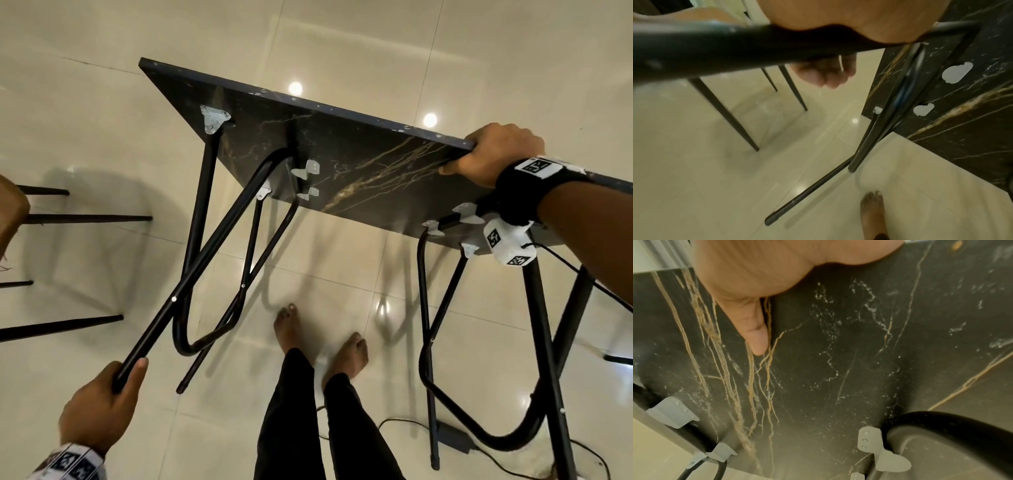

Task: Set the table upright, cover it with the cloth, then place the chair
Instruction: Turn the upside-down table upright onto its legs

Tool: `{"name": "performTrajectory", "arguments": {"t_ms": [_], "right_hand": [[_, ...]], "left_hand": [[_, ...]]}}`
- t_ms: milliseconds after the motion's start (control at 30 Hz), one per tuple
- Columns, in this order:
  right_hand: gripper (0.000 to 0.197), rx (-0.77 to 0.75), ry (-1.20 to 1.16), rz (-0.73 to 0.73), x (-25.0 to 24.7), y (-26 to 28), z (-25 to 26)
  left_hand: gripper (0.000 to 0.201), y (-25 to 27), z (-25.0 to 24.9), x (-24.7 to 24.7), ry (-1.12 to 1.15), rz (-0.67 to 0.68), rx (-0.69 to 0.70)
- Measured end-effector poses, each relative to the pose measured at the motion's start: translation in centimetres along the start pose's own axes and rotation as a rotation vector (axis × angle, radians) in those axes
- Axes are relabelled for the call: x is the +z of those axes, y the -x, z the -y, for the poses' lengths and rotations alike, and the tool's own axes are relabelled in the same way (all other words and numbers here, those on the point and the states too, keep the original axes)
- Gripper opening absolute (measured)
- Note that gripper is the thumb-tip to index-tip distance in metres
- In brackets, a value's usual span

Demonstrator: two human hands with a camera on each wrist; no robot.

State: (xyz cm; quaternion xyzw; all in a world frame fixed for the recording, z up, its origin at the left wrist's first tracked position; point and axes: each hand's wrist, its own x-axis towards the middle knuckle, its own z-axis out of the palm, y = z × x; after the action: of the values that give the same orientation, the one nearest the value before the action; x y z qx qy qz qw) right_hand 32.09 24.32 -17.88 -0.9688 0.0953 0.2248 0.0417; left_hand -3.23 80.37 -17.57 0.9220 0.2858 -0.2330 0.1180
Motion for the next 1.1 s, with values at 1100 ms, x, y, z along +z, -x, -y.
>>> {"name": "performTrajectory", "arguments": {"t_ms": [1100], "right_hand": [[0.062,-0.009,0.045,-0.079,-0.8,-1.6,0.9]], "left_hand": [[0.085,-0.7,-1.1,-0.4,-0.005,0.003,-0.132]]}}
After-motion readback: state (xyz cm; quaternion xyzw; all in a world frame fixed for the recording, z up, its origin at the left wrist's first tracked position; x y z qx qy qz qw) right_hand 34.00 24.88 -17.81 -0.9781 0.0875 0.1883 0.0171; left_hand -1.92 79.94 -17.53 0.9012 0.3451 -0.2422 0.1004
